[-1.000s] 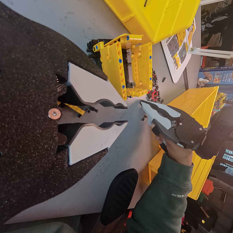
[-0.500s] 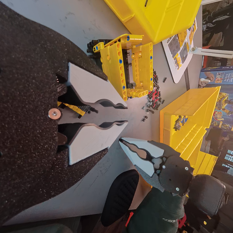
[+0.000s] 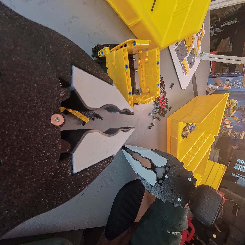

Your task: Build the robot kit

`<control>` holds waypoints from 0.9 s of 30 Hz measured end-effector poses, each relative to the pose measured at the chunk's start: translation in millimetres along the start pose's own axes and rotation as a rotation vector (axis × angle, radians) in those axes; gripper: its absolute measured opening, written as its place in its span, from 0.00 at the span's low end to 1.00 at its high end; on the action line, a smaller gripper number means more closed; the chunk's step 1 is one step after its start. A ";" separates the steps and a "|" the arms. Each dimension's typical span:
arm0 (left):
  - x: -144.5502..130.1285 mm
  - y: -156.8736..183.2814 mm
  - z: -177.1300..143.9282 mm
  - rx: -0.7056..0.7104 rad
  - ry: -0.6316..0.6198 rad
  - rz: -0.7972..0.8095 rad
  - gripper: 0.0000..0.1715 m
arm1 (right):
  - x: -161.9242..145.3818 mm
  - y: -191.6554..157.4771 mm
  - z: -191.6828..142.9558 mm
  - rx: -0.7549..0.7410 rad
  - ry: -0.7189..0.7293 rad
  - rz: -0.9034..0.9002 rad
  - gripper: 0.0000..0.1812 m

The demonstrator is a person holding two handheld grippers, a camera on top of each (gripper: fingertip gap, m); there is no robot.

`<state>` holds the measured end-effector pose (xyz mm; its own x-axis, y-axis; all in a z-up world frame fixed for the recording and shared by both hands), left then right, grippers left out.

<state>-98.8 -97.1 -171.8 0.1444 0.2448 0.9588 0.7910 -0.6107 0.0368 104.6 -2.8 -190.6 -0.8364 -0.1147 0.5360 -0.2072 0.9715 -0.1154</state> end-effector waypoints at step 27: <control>13.0 1.6 -13.3 0.129 0.104 0.095 0.11 | -26.4 32.9 -177.5 -0.687 0.738 0.294 0.19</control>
<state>-103.6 -104.9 -155.6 0.1649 0.1075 0.9804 0.8475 -0.5240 -0.0851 209.9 69.1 -60.1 -0.2419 0.0752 0.9674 0.4792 0.8762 0.0517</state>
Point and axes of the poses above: each gripper's, where its closed fingertips meet, z out along the fingers, x out of its top, y = z × x across the jaws, the point moved 10 cm from there along -z, back along the fingers, and after that the axes turned 13 degrees about z, right-handed, at the moved point
